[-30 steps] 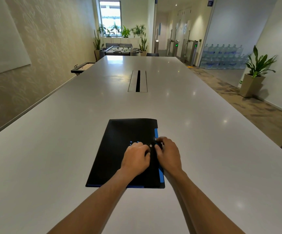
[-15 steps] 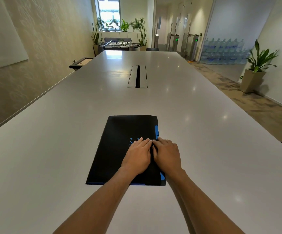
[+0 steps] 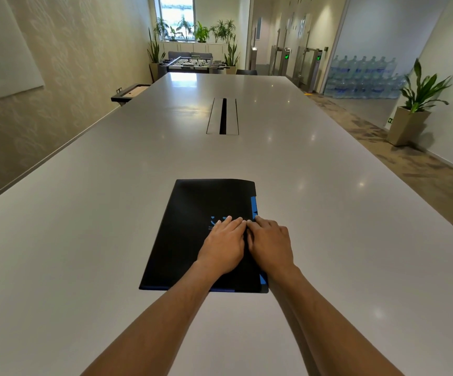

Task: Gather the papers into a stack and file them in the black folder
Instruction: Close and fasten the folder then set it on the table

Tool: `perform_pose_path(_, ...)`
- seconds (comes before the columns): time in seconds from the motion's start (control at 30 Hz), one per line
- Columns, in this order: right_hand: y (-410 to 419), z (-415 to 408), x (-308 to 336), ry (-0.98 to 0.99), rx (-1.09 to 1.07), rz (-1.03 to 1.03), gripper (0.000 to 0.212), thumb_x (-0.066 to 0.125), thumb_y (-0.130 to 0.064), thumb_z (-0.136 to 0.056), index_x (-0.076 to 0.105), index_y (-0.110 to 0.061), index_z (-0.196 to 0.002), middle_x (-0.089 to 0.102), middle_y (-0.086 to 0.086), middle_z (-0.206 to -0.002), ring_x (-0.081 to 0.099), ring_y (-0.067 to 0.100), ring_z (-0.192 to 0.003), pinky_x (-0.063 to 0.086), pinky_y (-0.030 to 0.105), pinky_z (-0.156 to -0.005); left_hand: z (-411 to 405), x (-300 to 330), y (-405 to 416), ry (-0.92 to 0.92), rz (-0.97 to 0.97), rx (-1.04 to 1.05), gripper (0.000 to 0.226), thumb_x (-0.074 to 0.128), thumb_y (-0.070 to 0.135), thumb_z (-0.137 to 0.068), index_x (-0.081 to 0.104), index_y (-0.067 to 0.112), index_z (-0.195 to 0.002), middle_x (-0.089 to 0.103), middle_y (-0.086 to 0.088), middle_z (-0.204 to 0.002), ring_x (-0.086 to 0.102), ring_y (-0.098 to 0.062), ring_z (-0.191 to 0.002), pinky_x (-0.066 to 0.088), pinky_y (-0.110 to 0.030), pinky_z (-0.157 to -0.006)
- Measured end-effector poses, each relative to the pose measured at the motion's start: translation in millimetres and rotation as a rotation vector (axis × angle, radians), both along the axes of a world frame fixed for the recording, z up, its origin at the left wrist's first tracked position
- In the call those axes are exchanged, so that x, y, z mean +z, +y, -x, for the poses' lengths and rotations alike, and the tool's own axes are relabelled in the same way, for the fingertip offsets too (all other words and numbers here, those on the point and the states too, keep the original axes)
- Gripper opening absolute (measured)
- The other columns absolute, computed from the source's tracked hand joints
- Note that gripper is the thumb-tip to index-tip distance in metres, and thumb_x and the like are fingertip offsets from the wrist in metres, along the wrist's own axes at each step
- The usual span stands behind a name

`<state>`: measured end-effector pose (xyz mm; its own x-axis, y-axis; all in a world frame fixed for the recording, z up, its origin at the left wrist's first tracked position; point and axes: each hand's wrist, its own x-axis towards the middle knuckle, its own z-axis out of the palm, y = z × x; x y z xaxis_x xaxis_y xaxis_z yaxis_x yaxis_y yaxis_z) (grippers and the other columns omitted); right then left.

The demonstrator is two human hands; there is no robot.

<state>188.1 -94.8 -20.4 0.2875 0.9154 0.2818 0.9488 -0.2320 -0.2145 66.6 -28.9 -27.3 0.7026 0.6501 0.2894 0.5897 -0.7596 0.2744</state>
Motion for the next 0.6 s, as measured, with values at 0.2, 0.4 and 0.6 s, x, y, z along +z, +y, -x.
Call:
perform_pose_path(0.2,-9.8,11.1,4.3,0.145,-0.069,-0.137,0.035,0.046,-0.034,-0.096,0.059,-0.018,-0.124,0.064,0.004,-0.118,0.060,0.018,-0.104,0.046,0.035,-0.093,13.2,13.4,-2.3,-0.383,0.263,0.012,0.036,0.052,0.022,-0.093,0.052,0.023,-0.130,0.051,0.003,-0.137,0.040,0.000,-0.123,0.034,-0.030,-0.107)
perform_pose_path(0.4,-19.1,18.4,14.6,0.141,-0.288,-0.004,0.048,0.048,-0.050,-0.088,0.056,-0.016,-0.121,0.063,0.005,-0.108,0.057,0.021,-0.098,0.047,0.034,-0.080,42.8,32.0,0.8,-0.319,0.016,0.472,0.035,0.058,0.032,-0.088,0.056,0.026,-0.122,0.054,0.001,-0.131,0.043,-0.017,-0.126,0.028,-0.053,-0.109)
perform_pose_path(0.6,-16.0,26.3,24.5,0.279,-0.283,0.063,0.051,0.052,-0.054,-0.087,0.051,-0.016,-0.122,0.061,0.004,-0.106,0.059,0.019,-0.093,0.041,0.028,-0.067,62.3,27.5,-0.5,-0.050,0.179,0.631,0.060,0.050,0.050,-0.087,0.034,0.025,-0.140,0.029,-0.009,-0.151,0.019,-0.029,-0.140,0.020,-0.060,-0.107)
